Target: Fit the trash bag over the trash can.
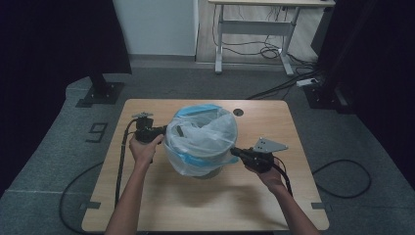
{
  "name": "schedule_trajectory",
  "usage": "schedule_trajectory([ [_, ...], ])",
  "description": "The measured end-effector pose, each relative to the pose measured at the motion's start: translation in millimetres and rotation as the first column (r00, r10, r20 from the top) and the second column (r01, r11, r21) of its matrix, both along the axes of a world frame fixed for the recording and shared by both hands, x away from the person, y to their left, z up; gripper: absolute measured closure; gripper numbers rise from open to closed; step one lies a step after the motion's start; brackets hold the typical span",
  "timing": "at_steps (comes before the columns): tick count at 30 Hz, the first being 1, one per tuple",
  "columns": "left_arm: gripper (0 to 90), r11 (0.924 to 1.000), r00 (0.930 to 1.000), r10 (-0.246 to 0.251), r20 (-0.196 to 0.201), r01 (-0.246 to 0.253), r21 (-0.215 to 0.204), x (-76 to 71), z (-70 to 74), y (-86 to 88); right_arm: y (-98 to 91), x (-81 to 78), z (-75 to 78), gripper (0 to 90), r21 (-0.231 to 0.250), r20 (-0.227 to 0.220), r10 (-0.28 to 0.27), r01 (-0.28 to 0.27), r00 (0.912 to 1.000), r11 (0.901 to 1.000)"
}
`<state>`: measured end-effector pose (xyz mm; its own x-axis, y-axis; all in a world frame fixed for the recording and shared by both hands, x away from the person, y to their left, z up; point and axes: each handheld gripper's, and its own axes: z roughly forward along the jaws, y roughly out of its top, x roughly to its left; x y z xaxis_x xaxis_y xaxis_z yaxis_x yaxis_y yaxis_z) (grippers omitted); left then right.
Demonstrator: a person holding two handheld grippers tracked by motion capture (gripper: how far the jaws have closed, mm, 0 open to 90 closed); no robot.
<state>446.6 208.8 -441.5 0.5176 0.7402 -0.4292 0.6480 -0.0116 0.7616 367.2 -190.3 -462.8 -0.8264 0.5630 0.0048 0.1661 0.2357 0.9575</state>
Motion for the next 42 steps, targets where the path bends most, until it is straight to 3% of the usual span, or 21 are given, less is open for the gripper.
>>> schedule_trajectory([
  [8,89.7,0.9997,0.999,-0.022,-0.038,0.023,0.009,8.0,-14.1,-10.2,2.7,2.9,-15.7,89.1,-0.026,-0.037,-0.022,0.021,0.9991,0.9994],
  [17,89.6,0.9994,0.9947,-0.034,-0.097,0.034,0.0,11.8,-31.1,-8.8,1.6,5.2,-27.0,89.1,-0.058,-0.077,-0.04,0.035,0.9962,0.9977],
  [24,89.6,0.9993,0.9949,-0.036,-0.094,0.037,0.006,5.8,-36.1,-4.5,-2.4,5.2,-35.2,89.0,-0.085,-0.091,-0.065,0.057,0.9937,0.9947],
  [37,89.6,0.9986,0.988,-0.032,-0.151,0.038,0.037,8.7,-50.3,-7.2,-6.6,16.2,-50.4,89.1,-0.135,-0.131,-0.144,0.127,0.9809,0.9828],
  [42,89.6,0.998,0.9818,-0.034,-0.187,0.043,0.047,11.8,-54.4,-8.3,-9.8,19.3,-51.0,89.0,-0.148,-0.149,-0.171,0.149,0.974,0.9777],
])
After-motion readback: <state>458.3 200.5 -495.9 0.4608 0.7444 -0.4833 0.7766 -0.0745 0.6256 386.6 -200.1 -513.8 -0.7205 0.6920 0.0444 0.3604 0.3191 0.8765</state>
